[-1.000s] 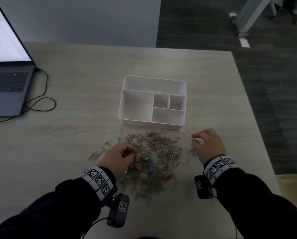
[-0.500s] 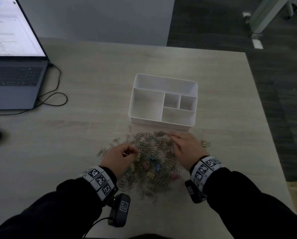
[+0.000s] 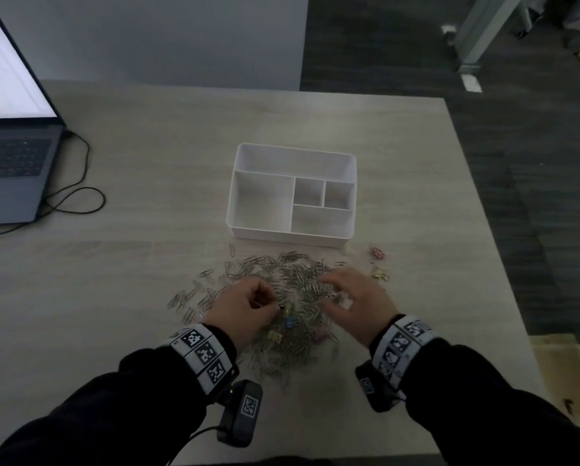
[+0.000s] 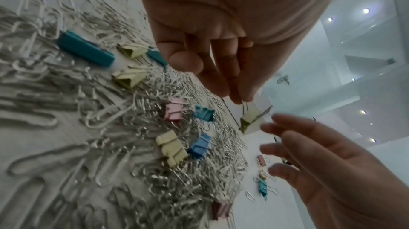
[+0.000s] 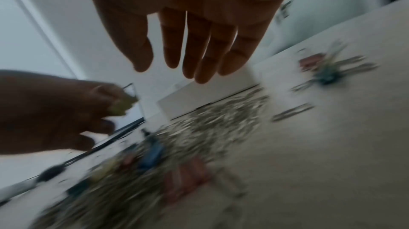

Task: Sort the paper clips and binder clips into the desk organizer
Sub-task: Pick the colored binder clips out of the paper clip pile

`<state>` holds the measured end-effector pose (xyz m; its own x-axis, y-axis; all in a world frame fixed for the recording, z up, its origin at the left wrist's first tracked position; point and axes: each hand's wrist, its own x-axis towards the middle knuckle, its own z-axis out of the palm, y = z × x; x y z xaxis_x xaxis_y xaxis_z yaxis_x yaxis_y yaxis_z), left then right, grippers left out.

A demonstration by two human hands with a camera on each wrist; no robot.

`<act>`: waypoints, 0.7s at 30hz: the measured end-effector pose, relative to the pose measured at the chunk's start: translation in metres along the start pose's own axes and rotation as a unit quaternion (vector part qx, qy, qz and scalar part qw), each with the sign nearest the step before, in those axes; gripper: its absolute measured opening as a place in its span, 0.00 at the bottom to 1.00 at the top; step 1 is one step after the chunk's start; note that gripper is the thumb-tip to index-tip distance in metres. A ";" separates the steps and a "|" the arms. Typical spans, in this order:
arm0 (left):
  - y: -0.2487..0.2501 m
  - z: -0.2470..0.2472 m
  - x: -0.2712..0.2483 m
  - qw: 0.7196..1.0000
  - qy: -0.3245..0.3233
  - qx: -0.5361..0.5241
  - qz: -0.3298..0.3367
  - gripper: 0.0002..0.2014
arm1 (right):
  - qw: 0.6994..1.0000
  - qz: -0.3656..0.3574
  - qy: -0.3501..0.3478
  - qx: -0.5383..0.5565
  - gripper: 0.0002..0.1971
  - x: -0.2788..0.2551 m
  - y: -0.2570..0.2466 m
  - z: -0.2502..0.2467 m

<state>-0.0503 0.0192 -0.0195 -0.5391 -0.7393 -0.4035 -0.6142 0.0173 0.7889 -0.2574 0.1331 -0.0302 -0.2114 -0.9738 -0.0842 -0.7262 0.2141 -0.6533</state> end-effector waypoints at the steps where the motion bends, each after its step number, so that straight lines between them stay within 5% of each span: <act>1: 0.001 0.004 0.000 1.000 0.000 0.001 0.007 0.08 | 0.999 -0.008 -0.042 0.020 0.22 -0.003 -0.012 0.006; 5: 0.006 0.019 -0.002 0.999 -0.027 -0.028 0.036 0.09 | 0.997 -0.039 -0.057 0.037 0.20 -0.014 -0.031 0.021; 11: 0.002 0.013 -0.006 0.992 -0.003 0.109 0.057 0.06 | 0.995 0.099 -0.026 -0.009 0.12 -0.033 0.014 0.004; 17: -0.014 0.000 -0.002 0.939 -0.086 0.326 0.072 0.38 | 0.972 0.217 -0.003 -0.086 0.18 -0.049 0.057 -0.015; 21: -0.020 0.009 -0.005 0.923 -0.106 0.360 0.082 0.37 | 0.984 0.163 0.015 -0.076 0.18 -0.045 0.036 -0.006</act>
<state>-0.0404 0.0287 -0.0376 -0.7125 -0.5403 -0.4477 -0.6974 0.6161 0.3663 -0.2778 0.1847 -0.0458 -0.4665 -0.8495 -0.2465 -0.7057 0.5254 -0.4753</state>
